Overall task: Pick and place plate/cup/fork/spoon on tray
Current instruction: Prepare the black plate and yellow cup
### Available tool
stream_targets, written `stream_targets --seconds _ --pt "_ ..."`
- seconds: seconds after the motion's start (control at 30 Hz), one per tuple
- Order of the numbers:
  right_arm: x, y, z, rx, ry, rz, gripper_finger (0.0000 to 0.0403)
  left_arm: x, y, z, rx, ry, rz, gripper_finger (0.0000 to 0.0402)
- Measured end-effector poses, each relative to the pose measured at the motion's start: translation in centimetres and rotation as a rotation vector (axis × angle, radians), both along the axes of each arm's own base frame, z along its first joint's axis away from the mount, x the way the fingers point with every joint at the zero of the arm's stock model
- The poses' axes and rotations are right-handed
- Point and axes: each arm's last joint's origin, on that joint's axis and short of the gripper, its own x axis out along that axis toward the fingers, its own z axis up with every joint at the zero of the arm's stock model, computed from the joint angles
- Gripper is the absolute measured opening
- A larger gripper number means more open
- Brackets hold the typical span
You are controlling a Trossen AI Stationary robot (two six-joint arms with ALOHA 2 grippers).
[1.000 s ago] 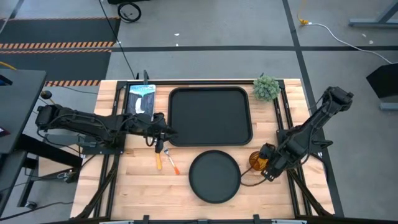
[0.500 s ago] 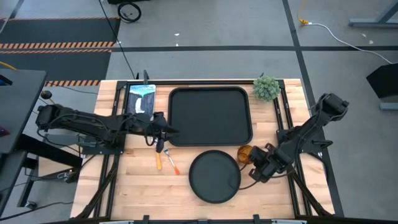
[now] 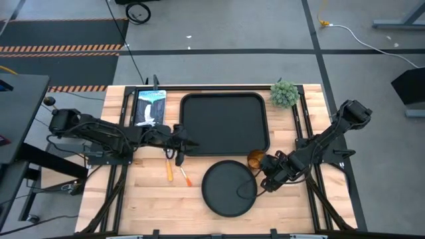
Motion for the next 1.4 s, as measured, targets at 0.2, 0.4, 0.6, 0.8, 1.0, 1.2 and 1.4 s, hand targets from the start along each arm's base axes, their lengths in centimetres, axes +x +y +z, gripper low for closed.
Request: stream_targets --seconds 0.2,0.4,0.6,0.8,1.0,1.2,1.4 --pt "1.2 2.1 2.9 0.049 -0.118 -0.005 0.0005 -0.2 -0.3 0.2 -0.029 -0.002 -0.076 0.011" --pt "3.9 5.3 3.2 0.033 -0.172 0.049 0.0003 -0.2 -0.6 0.3 -0.031 -0.008 -0.094 0.011" --pt "7.2 8.5 1.4 -0.096 -0.183 0.142 0.0004 -0.2 -0.5 0.3 -0.028 -0.005 -0.052 0.011" --pt "8.6 9.8 -0.9 -0.15 -0.155 0.188 0.0005 -0.1 -0.4 0.4 -0.062 -0.023 -0.007 0.011" --pt "8.0 10.3 -1.8 -0.045 -0.033 0.209 0.0006 -0.1 -0.4 0.7 -0.081 -0.048 -0.001 0.011" --pt "6.1 10.7 -0.7 0.033 0.073 0.193 0.0006 0.0 -0.4 0.8 -0.081 -0.064 -0.01 0.011" --pt "4.7 11.1 -0.7 0.119 0.218 0.193 0.0006 0.1 -0.5 1.1 -0.08 -0.092 -0.015 0.011"
